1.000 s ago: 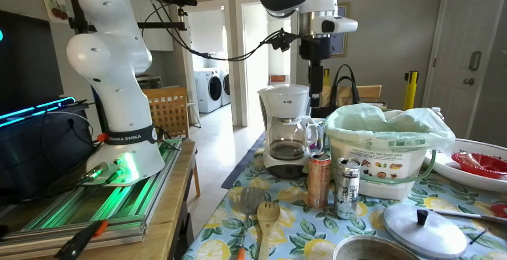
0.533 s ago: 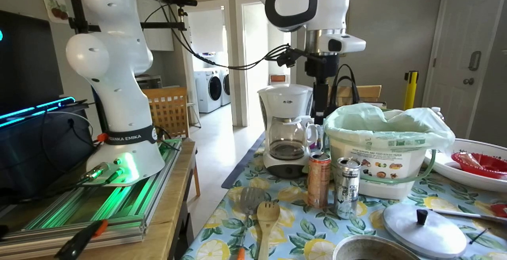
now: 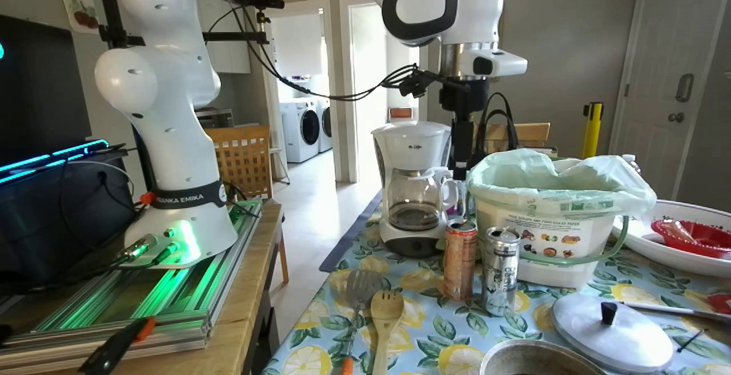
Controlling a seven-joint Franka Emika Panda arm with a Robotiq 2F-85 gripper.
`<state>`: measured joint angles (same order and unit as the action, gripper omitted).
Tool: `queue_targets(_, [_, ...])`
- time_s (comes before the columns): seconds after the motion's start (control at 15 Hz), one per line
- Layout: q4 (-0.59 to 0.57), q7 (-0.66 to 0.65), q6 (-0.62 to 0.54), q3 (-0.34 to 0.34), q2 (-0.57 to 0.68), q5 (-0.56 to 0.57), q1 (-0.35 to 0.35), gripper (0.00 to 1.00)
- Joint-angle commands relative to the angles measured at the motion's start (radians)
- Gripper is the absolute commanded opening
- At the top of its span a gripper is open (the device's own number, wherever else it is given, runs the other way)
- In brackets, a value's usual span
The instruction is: Put both cans into the bin
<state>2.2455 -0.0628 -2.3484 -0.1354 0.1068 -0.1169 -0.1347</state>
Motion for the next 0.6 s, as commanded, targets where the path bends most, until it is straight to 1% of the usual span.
queue_targets(0.0, [-0.004,0.009,-0.059,-0.001,0.051,0.015,-0.003,1.00])
queue_targets(0.4, [-0.001,0.024,-0.190,0.000,0.126,0.014,-0.008,1.00])
queue_targets(0.53, [-0.009,0.050,-0.222,0.004,0.156,0.010,-0.012,1.00])
